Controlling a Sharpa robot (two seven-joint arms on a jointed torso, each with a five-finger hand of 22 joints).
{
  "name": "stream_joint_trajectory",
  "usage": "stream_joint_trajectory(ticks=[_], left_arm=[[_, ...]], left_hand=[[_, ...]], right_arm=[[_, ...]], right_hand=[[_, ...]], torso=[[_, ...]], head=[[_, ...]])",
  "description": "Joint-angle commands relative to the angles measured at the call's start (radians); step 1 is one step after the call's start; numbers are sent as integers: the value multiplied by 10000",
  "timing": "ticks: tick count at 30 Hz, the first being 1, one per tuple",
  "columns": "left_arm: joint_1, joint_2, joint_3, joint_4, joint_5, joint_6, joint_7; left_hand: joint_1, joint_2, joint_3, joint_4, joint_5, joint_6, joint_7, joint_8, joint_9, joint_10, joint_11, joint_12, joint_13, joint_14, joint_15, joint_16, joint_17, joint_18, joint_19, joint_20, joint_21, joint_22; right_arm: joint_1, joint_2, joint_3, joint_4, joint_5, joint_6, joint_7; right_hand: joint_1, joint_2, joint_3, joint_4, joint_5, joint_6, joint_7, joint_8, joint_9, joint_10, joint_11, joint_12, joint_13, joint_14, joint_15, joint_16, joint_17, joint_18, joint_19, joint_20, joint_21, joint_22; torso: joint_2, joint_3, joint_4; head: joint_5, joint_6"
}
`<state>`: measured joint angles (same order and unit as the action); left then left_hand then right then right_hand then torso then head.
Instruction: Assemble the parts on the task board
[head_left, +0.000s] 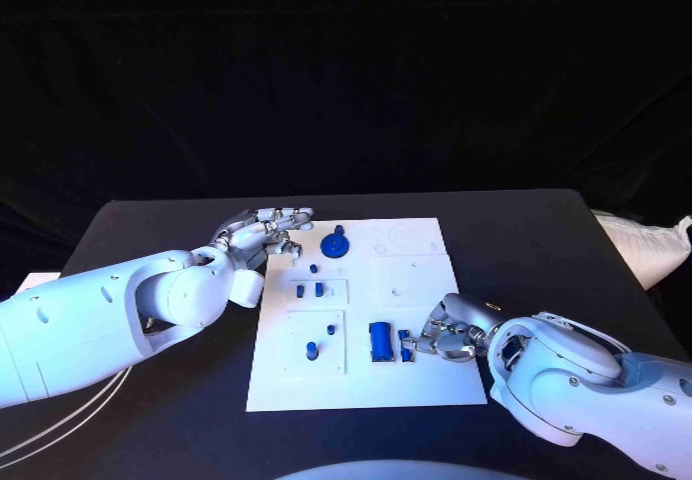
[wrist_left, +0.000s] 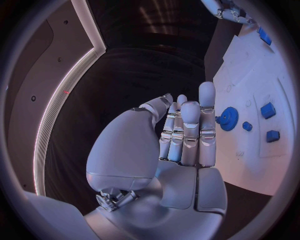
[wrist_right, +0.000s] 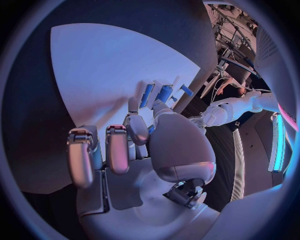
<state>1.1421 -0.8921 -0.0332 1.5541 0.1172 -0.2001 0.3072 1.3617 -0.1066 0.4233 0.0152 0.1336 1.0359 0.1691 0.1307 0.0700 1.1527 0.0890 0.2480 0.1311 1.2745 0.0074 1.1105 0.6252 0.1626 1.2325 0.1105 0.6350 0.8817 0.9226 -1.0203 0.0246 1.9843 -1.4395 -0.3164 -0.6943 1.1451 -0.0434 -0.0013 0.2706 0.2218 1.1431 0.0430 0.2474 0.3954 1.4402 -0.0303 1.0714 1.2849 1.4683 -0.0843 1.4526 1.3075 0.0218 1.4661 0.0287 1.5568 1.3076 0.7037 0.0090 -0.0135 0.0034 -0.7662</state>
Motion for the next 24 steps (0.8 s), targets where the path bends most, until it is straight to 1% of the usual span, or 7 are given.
stream_joint_trajectory(ticks=[1, 6, 10, 14, 16, 18, 24], left_arm=[[2, 22, 6, -7, -41, 187, 55], [-1, 66, 2, -95, -39, 177, 90], [-12, 118, -1, -226, 24, 141, 142], [-67, 231, -3, -480, 172, 53, 234], [-125, 304, -2, -641, 269, -120, 336], [-182, 392, 1, -823, 387, -342, 486], [-305, 766, 8, -1571, 598, -707, 944]], left_hand=[[12, 55, -83, -1, -12, 11, -16, 54, -4, -49, -6, 52, 14, -60, -10, -30, -10, 154, -75, -27, -63, -10], [12, 55, -83, -1, -12, 11, -16, 54, -4, -49, -6, 52, 14, -60, -10, -30, -10, 154, -75, -27, -63, -10], [10, 60, -89, 1, -12, 8, -14, 56, -5, -57, -4, 63, 16, -70, -8, -36, -27, 154, -79, -26, -72, -16], [-24, 61, -115, 22, -17, 9, -10, 64, -6, -69, 3, 81, 17, -114, -2, -82, -123, 168, -122, -23, -176, -89], [-64, 50, -158, 45, -14, -14, 4, 66, -13, -149, 17, 90, 8, -343, 28, -297, -490, 189, -262, -6, -397, -232], [-91, 25, -211, 63, -4, -101, 58, 50, -28, -450, 95, 29, -52, -1052, 128, -902, -1293, 174, -618, 52, -651, -347], [-183, 0, -364, 212, -9, -505, 187, -97, -44, -1431, 454, -314, -437, -3204, 632, -3518, -2639, 22, -2774, 449, -2283, -1227]], right_arm=[[-9, -60, -2, -20, 100, -538, 538], [209, -198, 8, -472, 2613, -1708, 2653], [593, -237, 11, -1194, 5611, -2128, 4829], [1031, -132, 10, -2180, 8695, -2183, 7075], [1195, 18, 10, -2714, 9827, -2060, 7912], [1314, 230, 10, -3272, 10716, -1833, 8617], [1456, 1055, 11, -4819, 12258, -1039, 9960]], right_hand=[[315, 36, -110, -6, 129, -227, 116, -133, -36, -133, 90, -416, -213, 596, -12, -106, 314, -142, 877, -46, -67, 2398], [1146, 60, -249, -160, 934, -1019, 463, -643, -243, -706, 380, -1677, -893, 425, 227, -596, -415, 17, 504, 150, -525, 1900], [1849, 179, -200, -446, 1073, -1232, 586, -819, -349, -1392, 473, -3291, -1842, 194, 303, -1251, -1320, 223, 16, 241, -1155, 1242], [2756, 407, 75, -850, 564, -1415, 729, -1006, -480, -2588, 601, -6073, -3758, -723, 402, -3818, -4359, 822, -1524, 326, -3434, -966], [3010, 420, 222, -918, 261, -1485, 828, -1099, -537, -2963, 691, -6919, -4538, -1600, 525, -6072, -6714, 1269, -2844, 417, -5526, -2874], [3232, 428, 434, -891, -8, -1584, 1013, -1270, -659, -3071, 939, -8045, -5830, -2081, 723, -7469, -7465, 1610, -4093, 598, -7891, -4870], [3733, 135, 1136, -889, -357, -1872, 1299, -1847, -1270, -3411, 1502, -9871, -8617, -3888, 1506, -10969, -9358, 1491, -5467, 1270, -10538, -6621]], torso=[[-17, -2, -13], [-69, -19, -13], [-163, -57, -17], [-342, -105, -5], [-455, -126, -17], [-548, -146, -47], [-871, -195, -142]], head=[[-7, 23], [-52, 126], [-94, 236], [-131, 314], [-144, 390], [-134, 509], [-101, 875]])
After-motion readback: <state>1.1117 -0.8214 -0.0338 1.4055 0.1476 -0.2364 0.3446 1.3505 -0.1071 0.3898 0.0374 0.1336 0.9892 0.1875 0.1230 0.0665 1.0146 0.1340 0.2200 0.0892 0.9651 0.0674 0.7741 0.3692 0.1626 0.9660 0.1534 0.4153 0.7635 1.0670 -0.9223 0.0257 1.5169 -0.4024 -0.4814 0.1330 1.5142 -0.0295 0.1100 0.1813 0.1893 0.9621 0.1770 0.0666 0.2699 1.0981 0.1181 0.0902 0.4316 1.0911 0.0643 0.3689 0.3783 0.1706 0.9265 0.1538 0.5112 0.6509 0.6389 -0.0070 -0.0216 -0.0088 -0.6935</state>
